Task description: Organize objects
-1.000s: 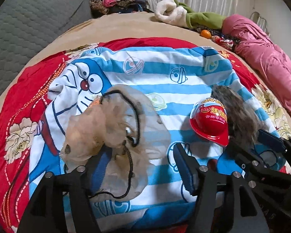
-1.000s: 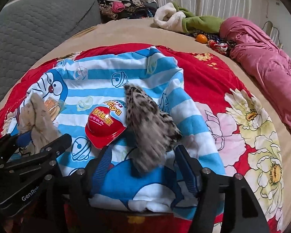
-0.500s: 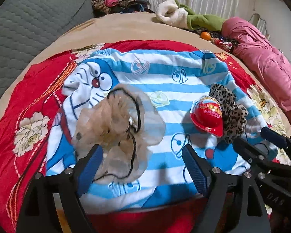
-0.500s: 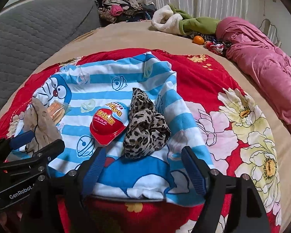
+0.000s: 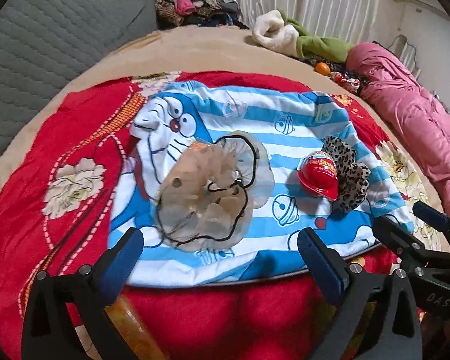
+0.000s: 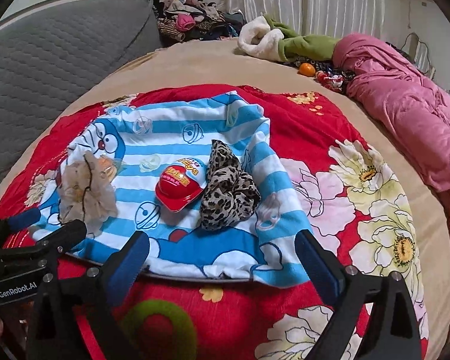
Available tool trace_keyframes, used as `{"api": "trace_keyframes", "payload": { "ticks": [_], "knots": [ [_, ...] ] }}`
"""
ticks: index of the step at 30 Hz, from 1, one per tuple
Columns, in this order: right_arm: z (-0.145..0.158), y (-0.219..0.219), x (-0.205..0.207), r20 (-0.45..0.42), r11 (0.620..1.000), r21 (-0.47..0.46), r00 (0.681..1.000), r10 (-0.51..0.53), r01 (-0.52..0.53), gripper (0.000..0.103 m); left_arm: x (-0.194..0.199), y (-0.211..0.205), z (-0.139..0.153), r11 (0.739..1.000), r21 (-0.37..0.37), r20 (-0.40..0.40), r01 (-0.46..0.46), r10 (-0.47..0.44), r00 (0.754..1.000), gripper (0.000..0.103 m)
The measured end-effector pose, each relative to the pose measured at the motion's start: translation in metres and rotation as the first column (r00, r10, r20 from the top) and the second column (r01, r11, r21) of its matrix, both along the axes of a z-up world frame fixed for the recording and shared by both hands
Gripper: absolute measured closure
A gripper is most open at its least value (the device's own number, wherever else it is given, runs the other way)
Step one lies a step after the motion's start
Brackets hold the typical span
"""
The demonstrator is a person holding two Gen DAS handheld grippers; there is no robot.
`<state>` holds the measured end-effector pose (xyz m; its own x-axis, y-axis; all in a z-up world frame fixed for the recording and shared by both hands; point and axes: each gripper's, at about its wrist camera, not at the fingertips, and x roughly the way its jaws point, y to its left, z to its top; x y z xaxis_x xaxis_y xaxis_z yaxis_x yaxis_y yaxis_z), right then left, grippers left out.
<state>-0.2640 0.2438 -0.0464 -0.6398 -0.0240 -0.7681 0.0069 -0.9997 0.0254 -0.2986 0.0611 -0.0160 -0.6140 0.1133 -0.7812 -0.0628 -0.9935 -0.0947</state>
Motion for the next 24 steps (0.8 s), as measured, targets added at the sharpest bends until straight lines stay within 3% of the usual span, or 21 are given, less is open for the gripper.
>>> {"api": "trace_keyframes", "payload": {
  "ticks": [7, 24],
  "knots": [
    [0.011, -0.009, 0.017, -0.018, 1.000, 0.008, 0.999, 0.029, -0.029, 0.002, 0.022, -0.012, 0.015, 0.998, 0.055, -0.027, -0.019, 0.021, 0.999, 0.001],
    [0.058, -0.016, 0.077, -0.122, 0.998, -0.023, 0.991, 0.056, -0.059, 0.001, 0.081, -0.033, 0.056, 0.995, 0.074, -0.115, -0.060, 0.068, 0.991, 0.001]
  ]
}}
